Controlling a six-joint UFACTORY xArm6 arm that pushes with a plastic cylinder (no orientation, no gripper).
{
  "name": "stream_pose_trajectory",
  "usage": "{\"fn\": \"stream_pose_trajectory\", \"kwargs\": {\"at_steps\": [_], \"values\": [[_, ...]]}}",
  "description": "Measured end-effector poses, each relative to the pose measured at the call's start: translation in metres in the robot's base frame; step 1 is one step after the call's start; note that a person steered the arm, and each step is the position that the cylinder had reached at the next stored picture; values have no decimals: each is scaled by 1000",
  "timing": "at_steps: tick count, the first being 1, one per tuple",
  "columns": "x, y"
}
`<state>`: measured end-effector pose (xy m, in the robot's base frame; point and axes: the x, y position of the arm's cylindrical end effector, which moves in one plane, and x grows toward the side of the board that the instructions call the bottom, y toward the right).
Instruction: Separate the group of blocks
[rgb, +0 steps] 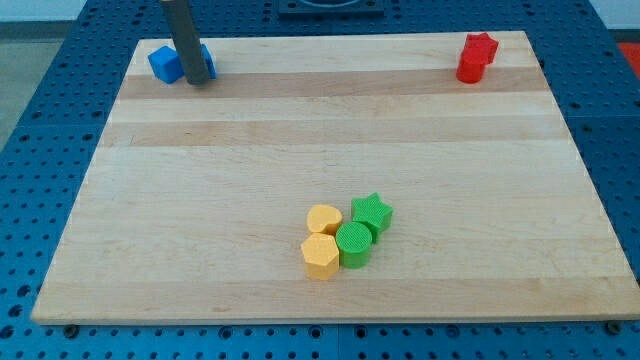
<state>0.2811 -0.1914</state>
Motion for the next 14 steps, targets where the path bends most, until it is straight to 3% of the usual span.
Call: {"fn": "stream_pose_trajectory", "kwargs": {"at_steps": [1, 2, 4, 6, 10, 12, 14], "values": [[25, 2], [79, 6], [218, 24], [327, 71], [332, 226], [299, 243], [304, 232]]}}
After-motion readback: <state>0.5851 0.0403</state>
